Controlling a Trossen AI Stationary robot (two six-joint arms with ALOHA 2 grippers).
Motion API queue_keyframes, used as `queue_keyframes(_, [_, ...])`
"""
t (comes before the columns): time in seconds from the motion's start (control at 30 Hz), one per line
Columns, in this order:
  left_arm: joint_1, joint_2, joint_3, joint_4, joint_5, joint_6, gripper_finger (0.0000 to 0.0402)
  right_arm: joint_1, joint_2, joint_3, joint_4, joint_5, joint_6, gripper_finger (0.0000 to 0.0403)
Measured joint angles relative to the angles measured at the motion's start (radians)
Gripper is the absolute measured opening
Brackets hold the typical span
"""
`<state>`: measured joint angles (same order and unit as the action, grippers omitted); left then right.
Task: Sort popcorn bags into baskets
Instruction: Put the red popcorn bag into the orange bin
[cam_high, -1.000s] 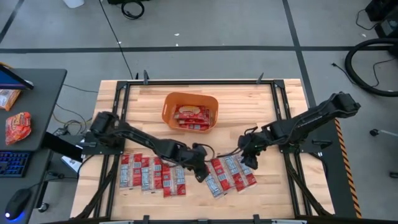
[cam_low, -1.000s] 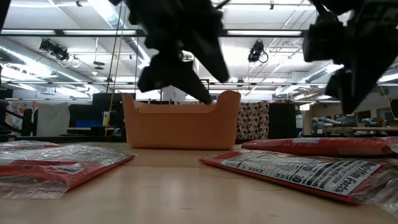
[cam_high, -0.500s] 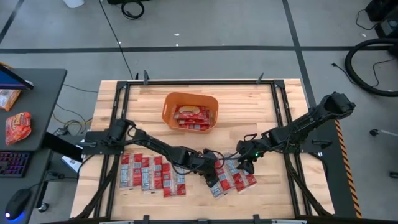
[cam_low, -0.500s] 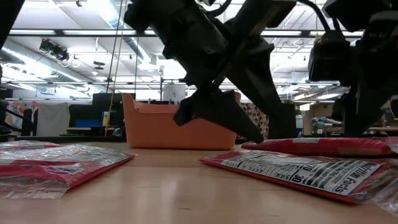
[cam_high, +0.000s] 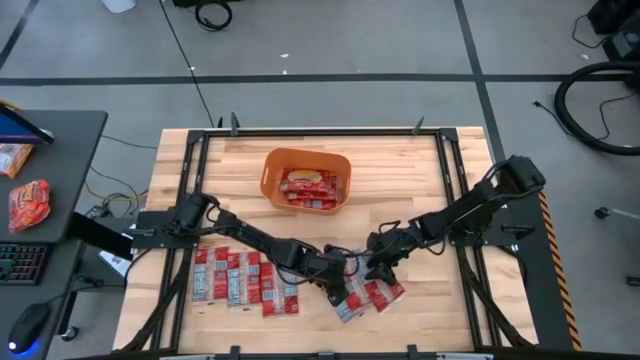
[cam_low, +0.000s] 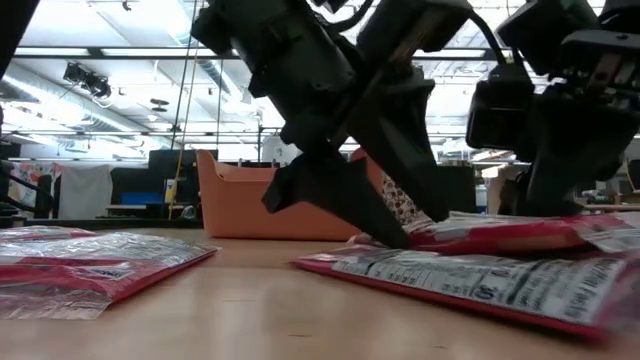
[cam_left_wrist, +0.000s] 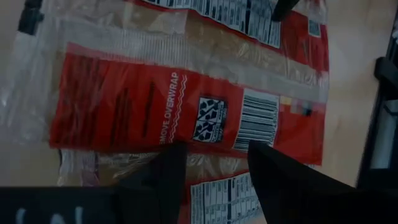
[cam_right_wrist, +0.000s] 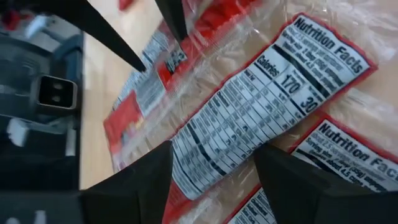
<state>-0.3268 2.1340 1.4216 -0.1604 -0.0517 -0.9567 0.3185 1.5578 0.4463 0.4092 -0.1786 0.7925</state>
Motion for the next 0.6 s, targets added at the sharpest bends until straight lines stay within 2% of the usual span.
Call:
queue_keyframes(0.2, [-0.001,0.006,0.001,0.005,-0.021,-0.006,0.0176,-0.001,0.029,0.003,0.085,-0.014,0.008,0.0225])
queue_keyframes(0.4, [0.003,0.009,0.000,0.025,-0.049,-0.003,0.0176,0.000,-0.036,0.009,0.121,-0.076,0.021,0.0214])
queue_keyframes(0.6, [0.002,0.010,0.000,0.035,-0.085,-0.002,0.0176,0.003,-0.042,0.009,0.073,0.058,0.011,0.0190])
